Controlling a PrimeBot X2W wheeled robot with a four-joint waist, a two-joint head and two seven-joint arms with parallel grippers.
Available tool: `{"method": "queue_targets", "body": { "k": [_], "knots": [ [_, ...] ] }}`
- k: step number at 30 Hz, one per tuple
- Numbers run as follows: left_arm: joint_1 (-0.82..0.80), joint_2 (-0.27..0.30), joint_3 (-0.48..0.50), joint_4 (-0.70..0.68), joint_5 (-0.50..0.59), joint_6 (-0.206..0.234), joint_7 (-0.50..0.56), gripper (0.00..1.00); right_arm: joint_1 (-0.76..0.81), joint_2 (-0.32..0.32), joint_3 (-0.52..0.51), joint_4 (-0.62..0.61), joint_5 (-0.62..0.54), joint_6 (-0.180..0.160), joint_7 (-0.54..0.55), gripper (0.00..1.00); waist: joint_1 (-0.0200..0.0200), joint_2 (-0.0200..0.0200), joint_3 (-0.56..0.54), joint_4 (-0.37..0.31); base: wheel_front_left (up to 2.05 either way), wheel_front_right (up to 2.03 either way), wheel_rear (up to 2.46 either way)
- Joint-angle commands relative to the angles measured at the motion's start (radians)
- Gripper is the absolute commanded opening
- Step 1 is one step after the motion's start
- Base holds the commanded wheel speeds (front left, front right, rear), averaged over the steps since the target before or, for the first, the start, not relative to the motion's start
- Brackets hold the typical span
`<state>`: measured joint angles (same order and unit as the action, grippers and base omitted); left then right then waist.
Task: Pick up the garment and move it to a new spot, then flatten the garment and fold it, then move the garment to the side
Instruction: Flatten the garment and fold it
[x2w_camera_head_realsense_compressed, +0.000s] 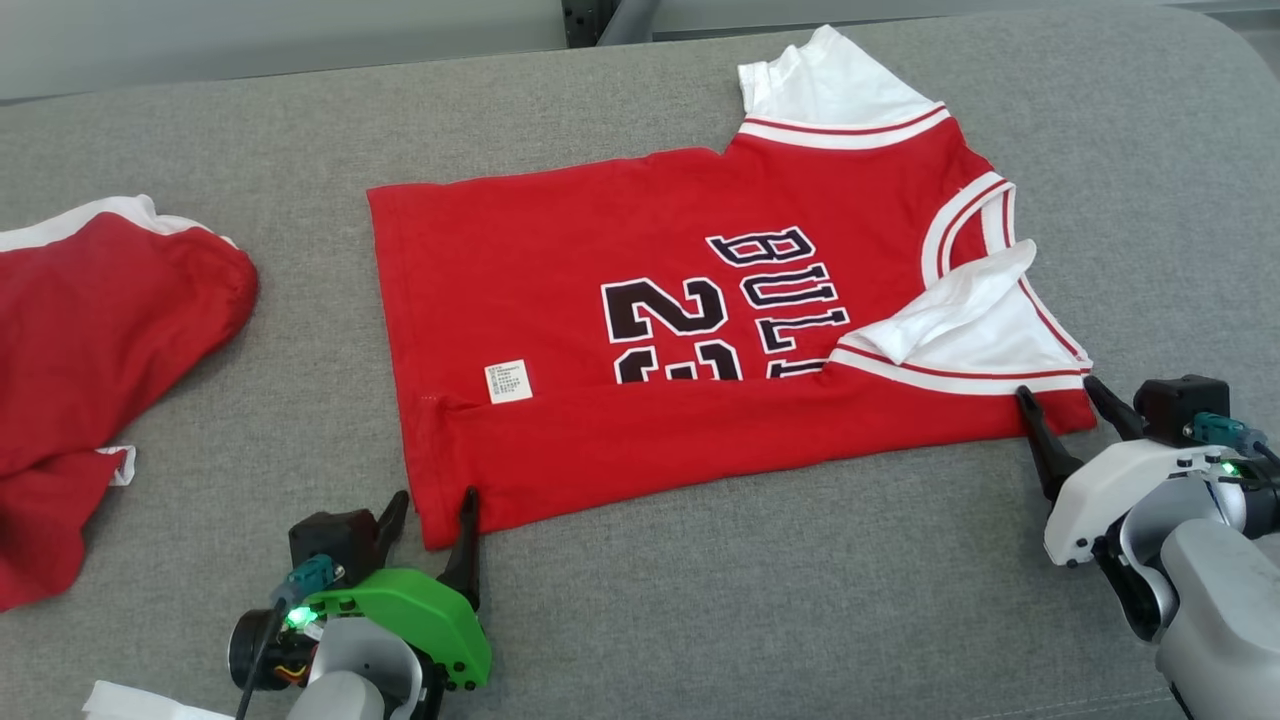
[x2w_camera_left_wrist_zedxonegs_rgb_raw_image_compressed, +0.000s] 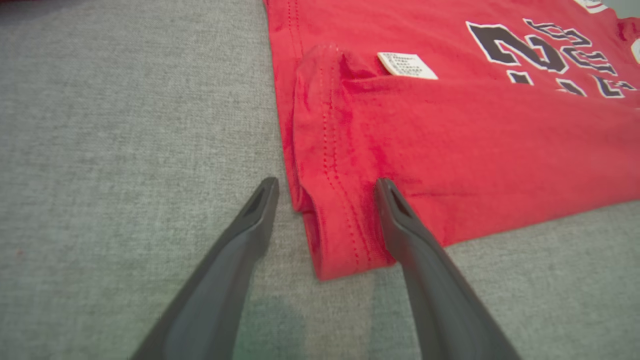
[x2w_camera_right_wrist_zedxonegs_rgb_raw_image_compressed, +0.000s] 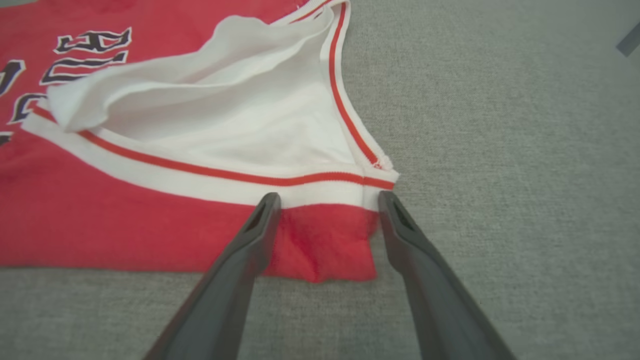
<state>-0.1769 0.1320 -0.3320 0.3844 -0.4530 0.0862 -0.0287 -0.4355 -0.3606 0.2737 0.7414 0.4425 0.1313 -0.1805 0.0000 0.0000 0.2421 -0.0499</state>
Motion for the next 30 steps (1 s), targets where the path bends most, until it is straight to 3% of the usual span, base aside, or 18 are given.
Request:
{"method": "queue_targets", "body": {
  "k": [1, 10, 11, 12, 13, 14, 15, 22, 30],
  "knots": [
    [-0.007, -0.003, -0.005, 0.009, -0.013, -0.008, 0.008, 1.0, -0.011, -0.005, 0.009, 0.011, 0.015, -0.001, 0.001, 1.0, 0.0, 0.0, 0.002, 0.003, 0.0, 0.0, 0.0],
    [0.017, -0.004, -0.022, 0.025, -0.054, -0.045, 0.061, 1.0, -0.022, -0.021, 0.087, 0.068, 0.093, -0.001, 0.019, 1.0, 0.0, 0.0, -0.01, -0.005, 0.0, 0.0, 0.0],
    [0.022, -0.005, -0.026, 0.025, -0.06, -0.048, 0.069, 1.0, -0.023, -0.022, 0.096, 0.069, 0.101, -0.001, 0.02, 0.96, 0.0, 0.0, -0.012, -0.007, 0.0, 0.0, 0.0],
    [0.026, -0.005, -0.029, 0.024, -0.063, -0.054, 0.075, 0.82, -0.025, -0.024, 0.106, 0.069, 0.108, -0.001, 0.02, 0.44, 0.0, 0.0, -0.013, -0.009, 0.0, 0.0, 0.0],
    [0.028, -0.005, -0.03, 0.022, -0.067, -0.057, 0.078, 0.42, -0.028, -0.025, 0.118, 0.067, 0.118, -0.001, 0.018, 0.11, 0.0, 0.0, -0.014, -0.011, 0.0, 0.0, 0.0],
    [0.029, -0.004, -0.032, 0.02, -0.071, -0.062, 0.083, 0.2, -0.03, -0.026, 0.128, 0.064, 0.13, -0.001, 0.018, 0.0, 0.0, 0.0, -0.014, -0.012, 0.0, 0.0, 0.0],
    [0.027, -0.003, -0.035, 0.018, -0.072, -0.064, 0.087, 0.0, -0.033, -0.03, 0.138, 0.061, 0.142, -0.001, 0.02, 0.0, 0.0, 0.0, -0.014, -0.013, 0.0, 0.0, 0.0],
    [0.032, 0.042, -0.01, -0.055, -0.103, -0.074, 0.139, 0.0, -0.048, -0.094, 0.185, 0.012, 0.234, -0.001, 0.013, 0.0, 0.0, 0.0, -0.027, -0.016, 0.0, 0.0, 0.0],
    [0.127, 0.135, -0.003, -0.261, -0.136, -0.071, 0.251, 0.0, 0.009, -0.215, 0.226, -0.108, 0.33, -0.002, 0.054, 0.0, 0.0, 0.0, -0.05, -0.019, 0.0, 0.0, 0.0]
  ]
}}
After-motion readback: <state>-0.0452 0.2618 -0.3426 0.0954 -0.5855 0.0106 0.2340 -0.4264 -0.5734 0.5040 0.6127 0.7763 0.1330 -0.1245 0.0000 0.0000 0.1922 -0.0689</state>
